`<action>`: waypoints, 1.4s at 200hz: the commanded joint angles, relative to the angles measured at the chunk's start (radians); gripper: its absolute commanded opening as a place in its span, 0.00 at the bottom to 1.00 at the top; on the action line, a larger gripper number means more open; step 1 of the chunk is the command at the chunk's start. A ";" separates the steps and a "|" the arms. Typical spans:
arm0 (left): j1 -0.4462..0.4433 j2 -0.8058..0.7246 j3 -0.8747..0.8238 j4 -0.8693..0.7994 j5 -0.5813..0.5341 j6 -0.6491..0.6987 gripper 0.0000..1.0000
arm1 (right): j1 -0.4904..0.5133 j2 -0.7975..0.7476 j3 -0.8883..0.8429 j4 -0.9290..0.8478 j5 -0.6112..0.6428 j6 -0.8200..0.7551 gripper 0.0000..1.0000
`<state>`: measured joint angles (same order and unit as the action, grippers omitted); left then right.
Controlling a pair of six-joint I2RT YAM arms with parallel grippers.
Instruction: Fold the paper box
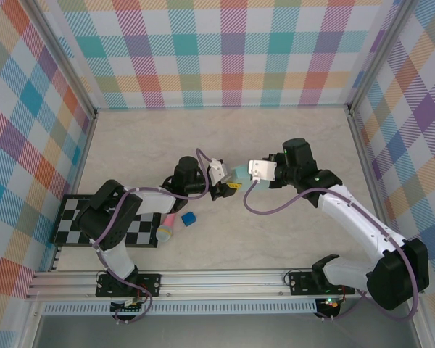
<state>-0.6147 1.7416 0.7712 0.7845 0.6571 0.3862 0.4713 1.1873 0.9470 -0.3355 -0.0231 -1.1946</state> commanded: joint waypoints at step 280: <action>-0.010 0.022 0.159 -0.073 0.013 -0.296 0.29 | 0.102 0.412 0.823 -0.802 -0.102 2.447 0.60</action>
<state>-0.6147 1.7763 0.9291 0.7013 0.6395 0.0711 0.5667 1.5833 1.7332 -1.0721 -0.1417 1.1915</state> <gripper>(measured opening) 0.424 0.604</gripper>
